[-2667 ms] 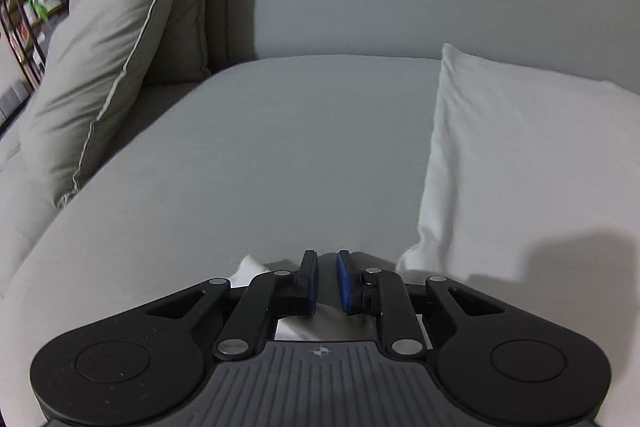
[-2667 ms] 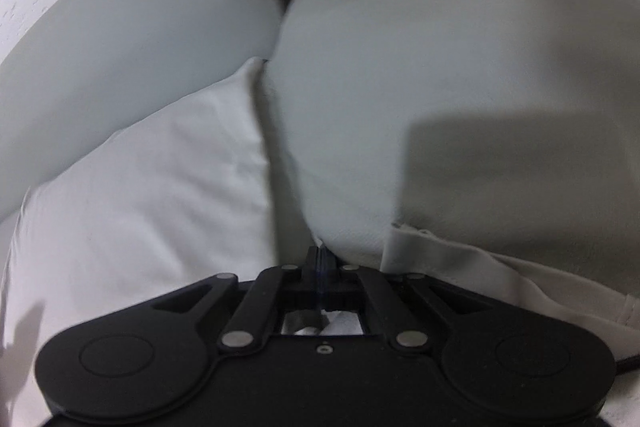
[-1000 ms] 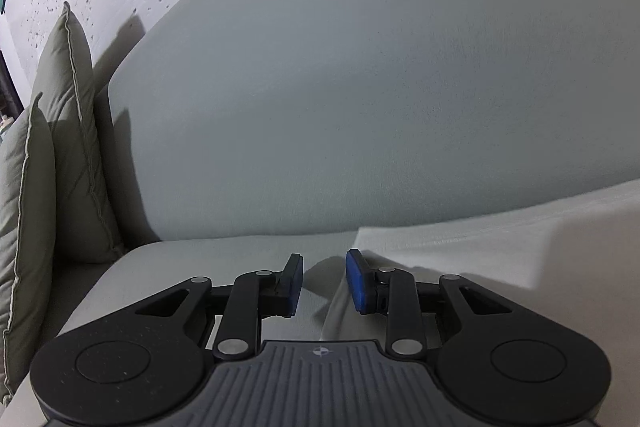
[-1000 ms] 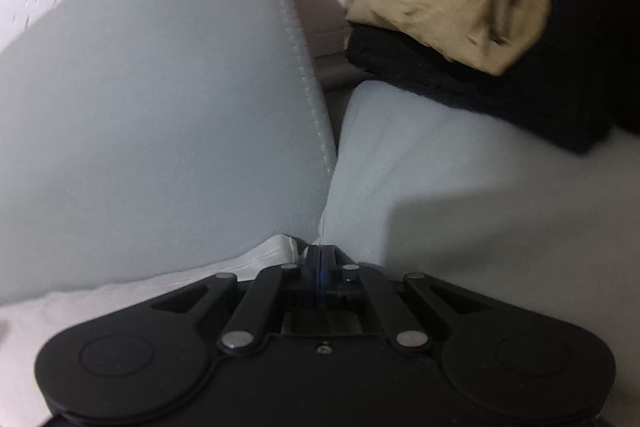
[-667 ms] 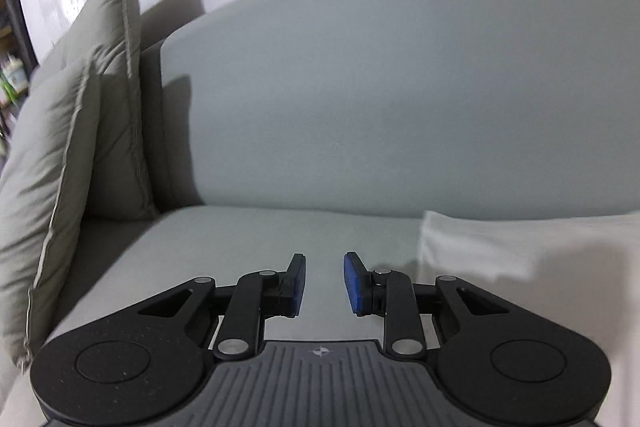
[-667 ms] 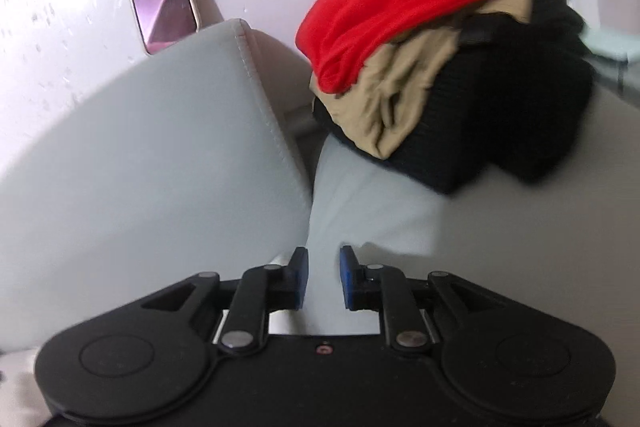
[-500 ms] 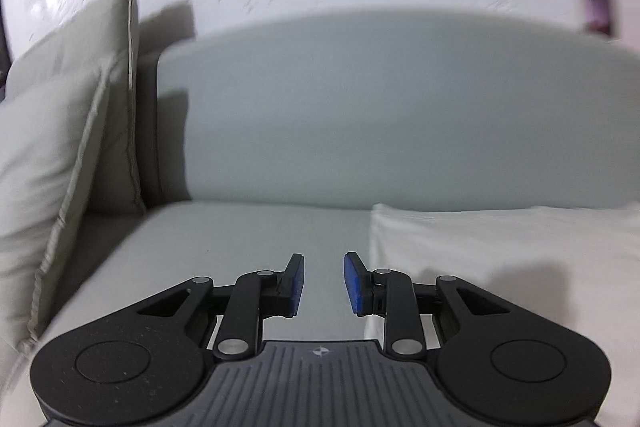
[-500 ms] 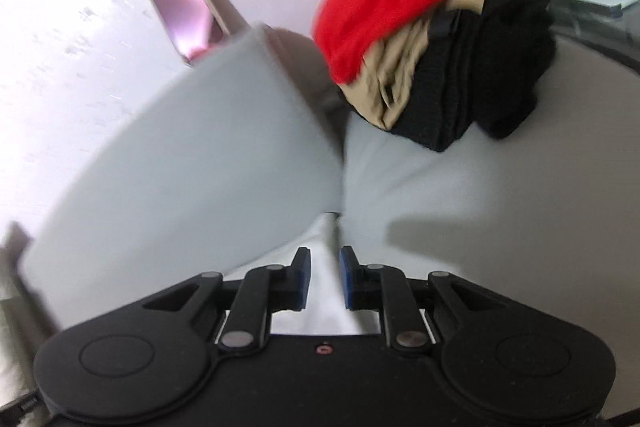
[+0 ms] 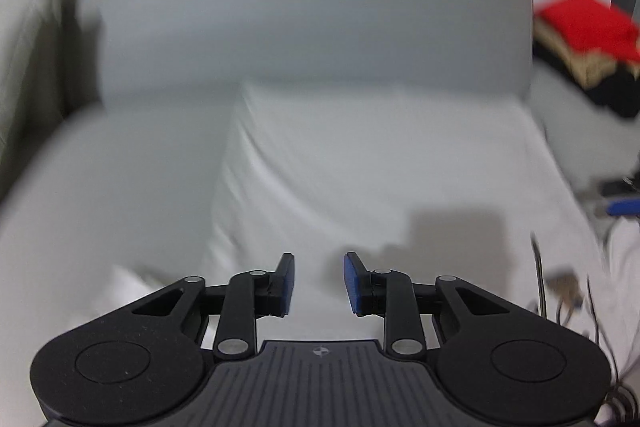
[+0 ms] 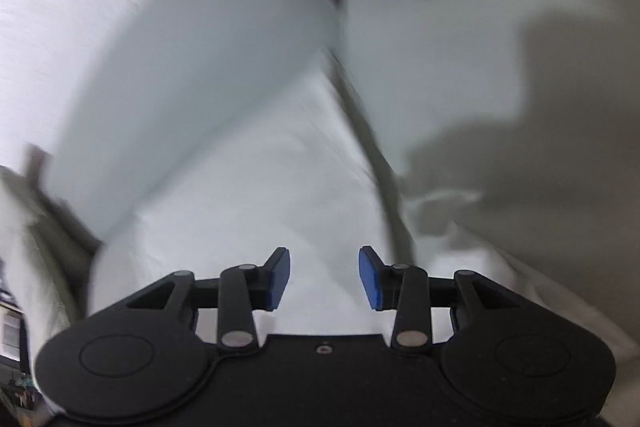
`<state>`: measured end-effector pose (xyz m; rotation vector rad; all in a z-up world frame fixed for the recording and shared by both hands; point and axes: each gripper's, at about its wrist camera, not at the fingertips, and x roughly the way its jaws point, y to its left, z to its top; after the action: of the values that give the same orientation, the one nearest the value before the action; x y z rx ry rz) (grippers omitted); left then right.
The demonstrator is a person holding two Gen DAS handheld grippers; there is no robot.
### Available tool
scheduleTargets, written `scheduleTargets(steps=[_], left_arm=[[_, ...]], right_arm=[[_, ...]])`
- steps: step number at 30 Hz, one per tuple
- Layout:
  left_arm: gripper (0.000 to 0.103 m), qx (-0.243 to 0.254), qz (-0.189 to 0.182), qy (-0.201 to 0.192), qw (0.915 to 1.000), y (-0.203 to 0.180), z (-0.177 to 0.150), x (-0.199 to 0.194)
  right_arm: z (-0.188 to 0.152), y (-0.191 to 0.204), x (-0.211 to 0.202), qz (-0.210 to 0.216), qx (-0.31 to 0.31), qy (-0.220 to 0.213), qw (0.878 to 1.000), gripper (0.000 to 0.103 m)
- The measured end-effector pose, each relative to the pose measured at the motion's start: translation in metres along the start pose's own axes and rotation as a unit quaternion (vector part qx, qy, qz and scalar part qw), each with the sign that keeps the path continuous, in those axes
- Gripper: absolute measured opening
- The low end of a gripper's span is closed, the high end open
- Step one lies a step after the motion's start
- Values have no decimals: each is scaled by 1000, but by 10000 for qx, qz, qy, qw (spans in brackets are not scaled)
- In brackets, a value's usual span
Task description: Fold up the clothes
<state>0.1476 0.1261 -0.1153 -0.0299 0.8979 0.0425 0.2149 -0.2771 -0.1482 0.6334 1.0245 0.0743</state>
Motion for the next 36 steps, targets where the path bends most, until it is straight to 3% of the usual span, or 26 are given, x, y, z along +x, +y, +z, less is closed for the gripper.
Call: scheduleTargets(steps=[1,3,5,7,11,17,21,24,26,31,36], left_arm=[[24,30,39,119,9999,-6,-8,12],[25,195,192,-102,9996,-14,-21,17],[27,237,184,-183,9994,-10,-25,16],[30,199,115,-228,9995,-6,-29,17],[31,66,29,-259,9996,-3,-32,21],[31,106,135,-287,9994,-10,-35,19],[32,237,216,-320,9990,-13,-37,20],[33,350,255,-340,9985,-16,-38,19],[34,331,231,-339,9986,-14,-38,19],[34,270,199,-333,9989,-12,-38,20],[34,271,216,-354,9988,-13,-38,19]], right_arm=[[1,-5,12,-139,30,33,9999,37],[6,-14,22,-389,61,-53,9992,33],[6,-23,20,-604,204,13,9980,6],[2,-30,13,-773,155,52,9969,0],[-3,-44,11,-475,-8,28,9989,0],[1,-26,26,-556,-464,250,9971,3],[-2,-13,24,-1298,-809,498,9870,0],[-18,-2,19,-1938,-1506,484,9682,0],[-26,-4,12,-2049,-1633,394,9643,0],[-30,-7,0,-1989,-1486,195,9685,0],[-19,-3,-15,-1506,-839,65,9850,3]])
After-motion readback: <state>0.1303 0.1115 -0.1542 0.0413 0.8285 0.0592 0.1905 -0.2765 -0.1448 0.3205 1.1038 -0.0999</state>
